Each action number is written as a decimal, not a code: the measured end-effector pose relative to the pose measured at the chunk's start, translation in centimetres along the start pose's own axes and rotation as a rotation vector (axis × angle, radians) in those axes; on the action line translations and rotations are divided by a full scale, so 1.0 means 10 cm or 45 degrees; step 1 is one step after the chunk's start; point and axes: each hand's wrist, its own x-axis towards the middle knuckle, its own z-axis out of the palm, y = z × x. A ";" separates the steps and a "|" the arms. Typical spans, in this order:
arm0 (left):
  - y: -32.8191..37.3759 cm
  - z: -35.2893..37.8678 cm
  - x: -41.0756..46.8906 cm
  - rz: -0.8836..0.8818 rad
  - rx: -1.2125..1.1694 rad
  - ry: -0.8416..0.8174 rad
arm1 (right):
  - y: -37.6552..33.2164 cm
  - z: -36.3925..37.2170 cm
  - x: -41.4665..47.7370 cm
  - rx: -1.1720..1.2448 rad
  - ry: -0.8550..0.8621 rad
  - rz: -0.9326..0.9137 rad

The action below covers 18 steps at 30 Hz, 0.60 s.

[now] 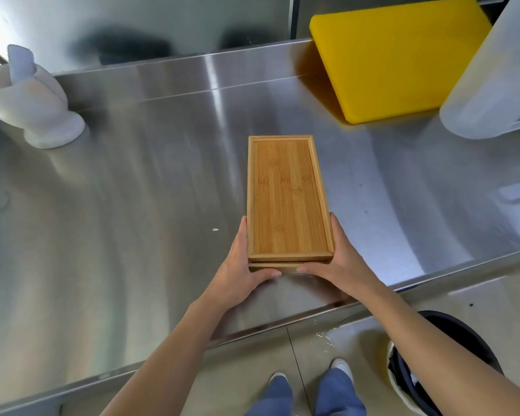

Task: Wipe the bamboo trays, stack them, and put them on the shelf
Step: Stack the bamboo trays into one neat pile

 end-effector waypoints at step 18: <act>0.02 0.02 -0.02 -0.005 0.080 0.086 | 0.13 0.06 -0.07 -0.112 0.068 -0.090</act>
